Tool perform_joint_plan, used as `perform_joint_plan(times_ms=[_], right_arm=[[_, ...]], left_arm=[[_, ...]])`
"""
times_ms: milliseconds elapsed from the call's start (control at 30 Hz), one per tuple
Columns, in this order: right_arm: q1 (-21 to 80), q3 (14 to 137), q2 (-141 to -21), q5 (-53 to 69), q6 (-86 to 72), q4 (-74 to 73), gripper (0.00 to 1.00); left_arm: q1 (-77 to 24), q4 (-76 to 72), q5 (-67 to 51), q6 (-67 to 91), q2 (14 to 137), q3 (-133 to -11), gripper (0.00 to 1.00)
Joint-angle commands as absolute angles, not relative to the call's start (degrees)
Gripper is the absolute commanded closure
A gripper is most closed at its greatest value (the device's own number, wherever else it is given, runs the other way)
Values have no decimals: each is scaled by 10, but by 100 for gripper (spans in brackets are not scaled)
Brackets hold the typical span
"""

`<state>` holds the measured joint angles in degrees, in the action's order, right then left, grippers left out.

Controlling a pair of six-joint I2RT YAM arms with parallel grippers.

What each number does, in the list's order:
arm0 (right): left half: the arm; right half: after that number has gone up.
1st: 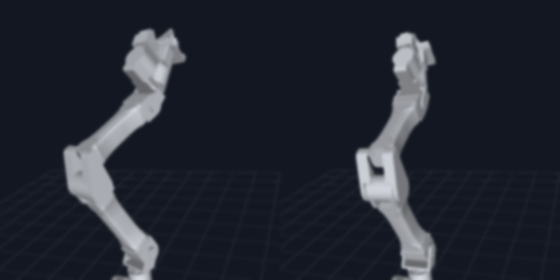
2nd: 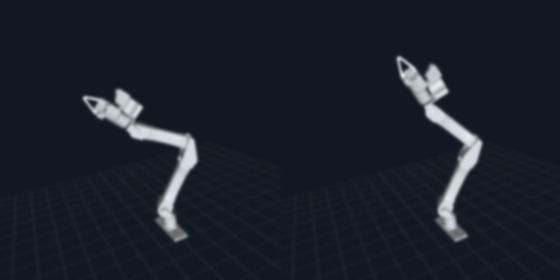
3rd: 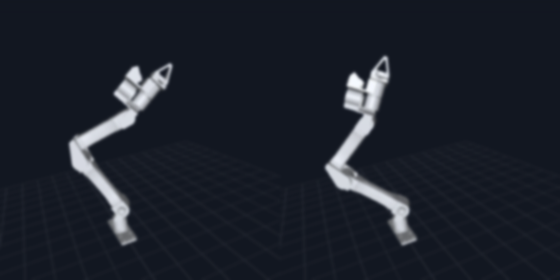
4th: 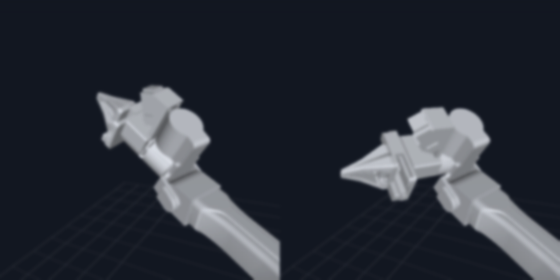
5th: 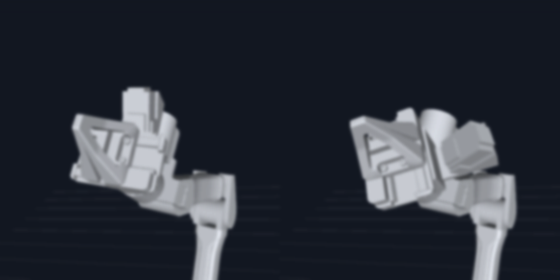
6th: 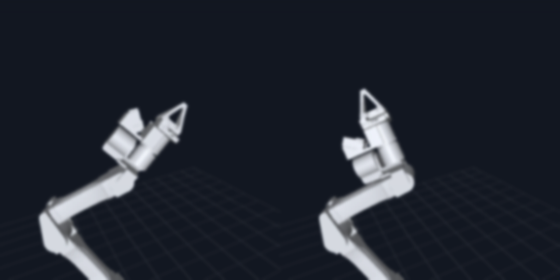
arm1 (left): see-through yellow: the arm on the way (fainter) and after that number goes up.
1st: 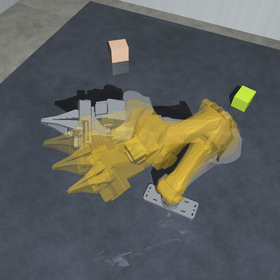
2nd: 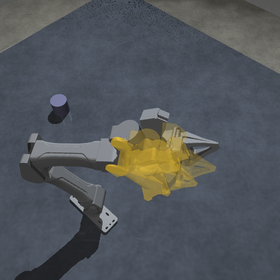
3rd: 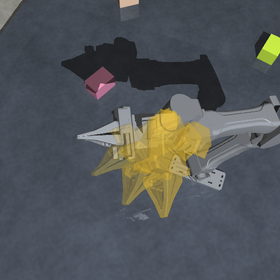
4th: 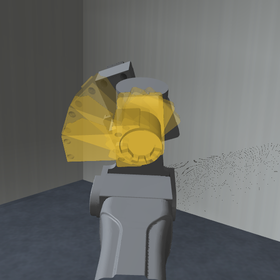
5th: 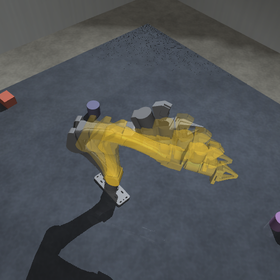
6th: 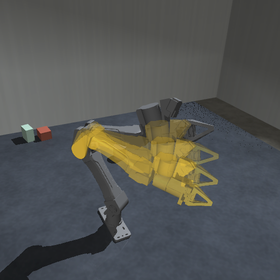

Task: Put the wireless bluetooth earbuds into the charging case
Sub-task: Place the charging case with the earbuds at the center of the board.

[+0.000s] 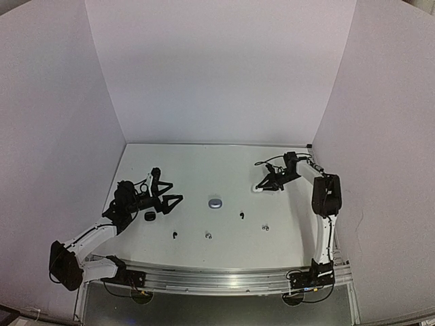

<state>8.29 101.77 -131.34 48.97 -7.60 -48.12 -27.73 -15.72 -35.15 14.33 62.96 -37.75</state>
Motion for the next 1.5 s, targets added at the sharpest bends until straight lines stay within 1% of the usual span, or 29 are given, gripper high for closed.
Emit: perform_joint_plan(times_ms=[0,67,133,500,967,1133,1300,1467], right_arm=[[73,1117,-1372,523,0,-598,100],[72,1155,-1402,510,40,-658,100],[72,1169,-1419,509,60,-687,100],[62,1195,-1459,493,59,-691,99],[51,1216,-1476,455,44,-690,66],[49,1220,-1473,435,35,-689,59],[49,1229,-1464,408,21,-685,49],[49,1219,-1453,389,14,-683,43]], left_arm=[[-276,-160,-343,122,640,-414,1],[-274,-160,-343,119,644,-415,1],[-273,-161,-343,117,648,-415,0],[-269,-160,-345,117,660,-424,0],[-265,-161,-345,113,662,-427,1],[-264,-162,-345,113,663,-425,1],[-264,-162,-346,113,664,-424,0],[-263,-167,-345,115,663,-424,1]])
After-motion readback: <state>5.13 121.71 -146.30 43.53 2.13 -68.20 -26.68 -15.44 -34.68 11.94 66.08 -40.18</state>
